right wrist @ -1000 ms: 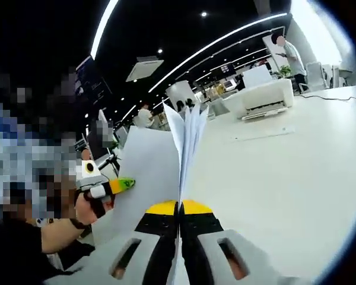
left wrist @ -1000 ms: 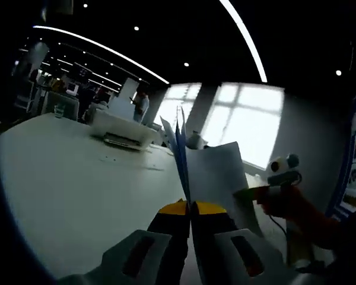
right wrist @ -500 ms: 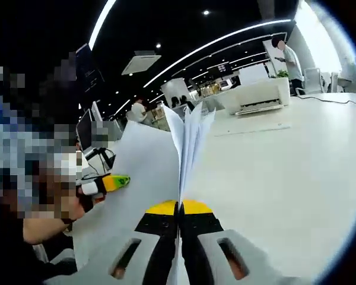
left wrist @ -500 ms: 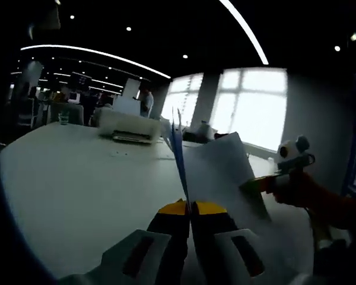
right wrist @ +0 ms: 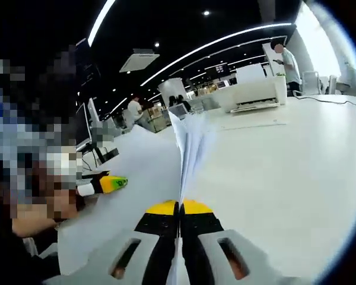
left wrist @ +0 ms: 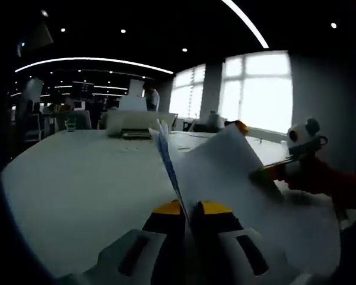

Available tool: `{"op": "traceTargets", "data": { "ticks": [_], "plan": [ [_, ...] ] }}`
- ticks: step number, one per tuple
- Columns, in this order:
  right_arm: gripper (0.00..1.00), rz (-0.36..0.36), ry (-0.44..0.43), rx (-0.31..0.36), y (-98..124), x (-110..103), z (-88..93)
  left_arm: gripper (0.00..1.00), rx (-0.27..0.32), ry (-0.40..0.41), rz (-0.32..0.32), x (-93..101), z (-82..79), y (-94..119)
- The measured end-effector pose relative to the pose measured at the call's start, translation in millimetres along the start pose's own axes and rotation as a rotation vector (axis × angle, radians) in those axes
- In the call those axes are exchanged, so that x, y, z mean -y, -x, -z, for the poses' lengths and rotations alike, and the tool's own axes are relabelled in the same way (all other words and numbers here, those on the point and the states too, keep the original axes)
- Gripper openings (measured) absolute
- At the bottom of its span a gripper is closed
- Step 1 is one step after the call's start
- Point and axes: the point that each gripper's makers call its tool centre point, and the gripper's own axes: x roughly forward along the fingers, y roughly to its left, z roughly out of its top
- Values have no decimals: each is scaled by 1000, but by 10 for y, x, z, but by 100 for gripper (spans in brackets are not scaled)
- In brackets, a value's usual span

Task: Organize the stack of printing papers by aligning and flattening the scattered papers on the table

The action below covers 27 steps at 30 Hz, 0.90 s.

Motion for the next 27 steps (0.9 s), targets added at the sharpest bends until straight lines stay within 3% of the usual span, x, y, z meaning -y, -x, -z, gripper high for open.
{"op": "traceTargets", "data": {
  "ticks": [2, 6, 13, 18, 27],
  "plan": [
    [0, 10, 13, -3, 2, 16, 24, 16, -19, -91, -28, -31, 36, -33],
    [0, 19, 19, -17, -14, 73, 63, 18, -57, -170, -50, -25, 114, -69],
    [7, 76, 117, -56, -73, 214, 118, 31, -104, -217, -108, -140, 206, -98],
    [22, 132, 193, -85, -96, 329, 162, 32, -105, -223, -116, -151, 209, -87],
    [39, 165, 208, -71, -153, 442, 110, 40, -93, -223, -161, -211, 191, -51]
  ]
}}
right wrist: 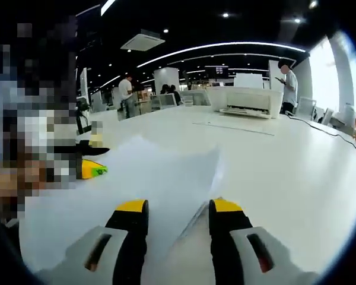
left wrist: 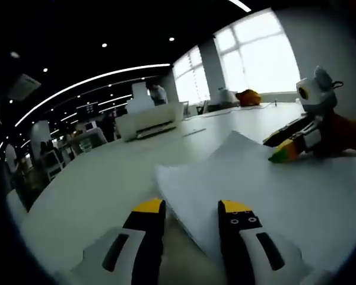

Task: Organize the stack of printing papers by aligning and flattening the scattered papers on the table

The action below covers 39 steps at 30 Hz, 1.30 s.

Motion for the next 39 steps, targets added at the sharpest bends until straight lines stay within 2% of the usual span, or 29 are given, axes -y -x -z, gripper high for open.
{"op": "traceTargets", "data": {
  "ticks": [5, 11, 19, 22, 25, 30, 39],
  "plan": [
    [44, -4, 9, 6, -10, -18, 0, 39, 0, 6, -2, 5, 3, 6],
    [45, -6, 38, 6, -41, -62, 2, 38, -5, 57, 16, 17, 26, 6],
    [46, 0, 58, 11, -36, -81, 6, 37, -3, 75, 27, 46, 29, 2],
    [54, 1, 64, 18, -25, -91, 5, 37, 2, 71, 30, 58, 22, 13],
    [58, -7, 78, 34, -15, -133, -12, 39, 18, 87, 42, 69, -2, 25],
    [62, 0, 100, 38, -6, -150, -8, 42, 61, 122, 21, -2, -69, 63],
    [68, 24, 94, 65, 38, -96, -42, 52, 67, 120, -6, -46, -71, 54]
  ]
}}
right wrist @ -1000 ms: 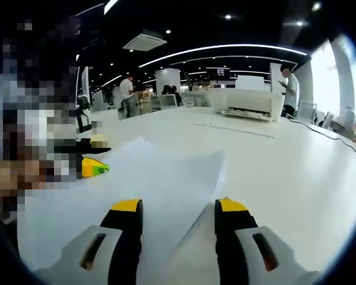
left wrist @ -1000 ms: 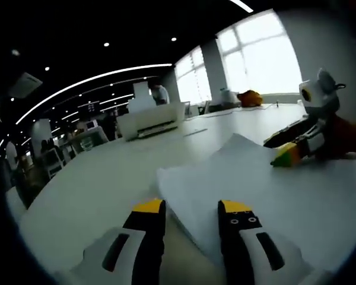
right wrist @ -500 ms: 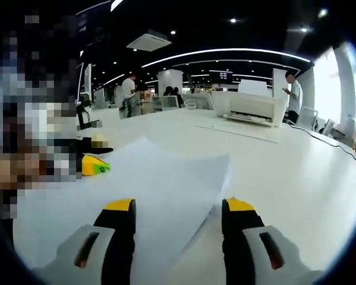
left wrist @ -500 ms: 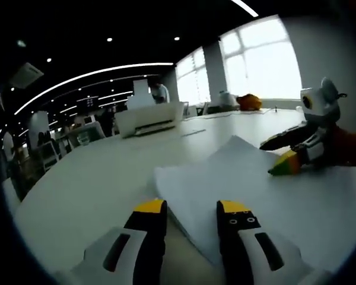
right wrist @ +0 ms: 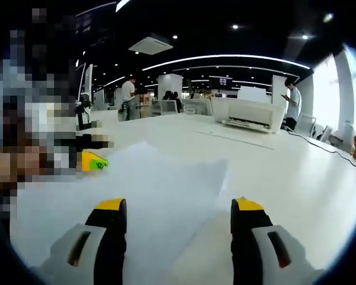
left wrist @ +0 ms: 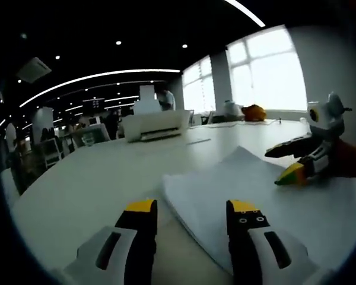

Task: Organize the stack of printing papers by aligning and flattening the scattered papers on the table

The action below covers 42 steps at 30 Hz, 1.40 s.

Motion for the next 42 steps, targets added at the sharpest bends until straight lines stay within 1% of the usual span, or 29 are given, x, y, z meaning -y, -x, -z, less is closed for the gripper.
{"op": "traceTargets", "data": {
  "ticks": [6, 14, 21, 24, 31, 33, 39, 41, 42],
  "plan": [
    [69, 14, -16, 10, 23, 37, -13, 63, 11, 0, -41, -85, -16, 9],
    [74, 23, -20, 18, 33, 49, -25, 70, 8, -7, -90, -193, -10, 32],
    [76, 38, -22, 31, 62, 89, -41, 79, 11, -22, -101, -220, -19, 31],
    [77, 30, -48, 41, 82, 93, -58, 84, 3, -7, -94, -214, -5, 11],
    [78, 35, -86, 70, 179, 155, -71, 91, 3, 13, -108, -248, -5, 22],
    [78, 39, -102, 83, 211, 185, -78, 96, 7, 19, -110, -253, -9, 26],
    [79, 45, -140, 112, 308, 258, -81, 97, 21, 30, -116, -274, -26, 67],
    [79, 47, -141, 109, 334, 267, -62, 97, 18, 31, -116, -272, -18, 81],
    [79, 55, -127, 97, 352, 277, -37, 97, 18, 32, -116, -270, -16, 92]
  ]
}}
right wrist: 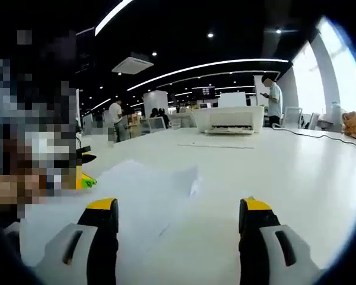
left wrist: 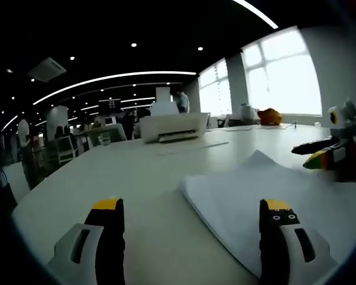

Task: Organize the stack of printing papers by aligning and flattening the scattered papers on the table

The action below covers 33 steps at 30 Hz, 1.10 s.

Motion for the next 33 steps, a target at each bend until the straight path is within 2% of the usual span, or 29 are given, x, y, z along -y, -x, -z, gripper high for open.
{"op": "traceTargets", "data": {
  "ticks": [2, 6, 16, 26, 33],
  "plan": [
    [80, 22, 38, -4, 47, 34, 16, 97, -2, 4, 0, 3, 10, 40],
    [80, 26, 57, -5, 158, 44, 43, 97, 5, 4, 3, 25, 5, 111],
    [79, 35, -4, 42, 430, 123, 32, 97, 8, 19, 26, 69, 34, 291],
    [79, 46, -24, 57, 512, 143, 27, 97, 16, 17, 21, 70, 37, 371],
    [79, 62, -20, 59, 655, 161, 62, 97, 27, 26, 28, 90, 33, 469]
  ]
}}
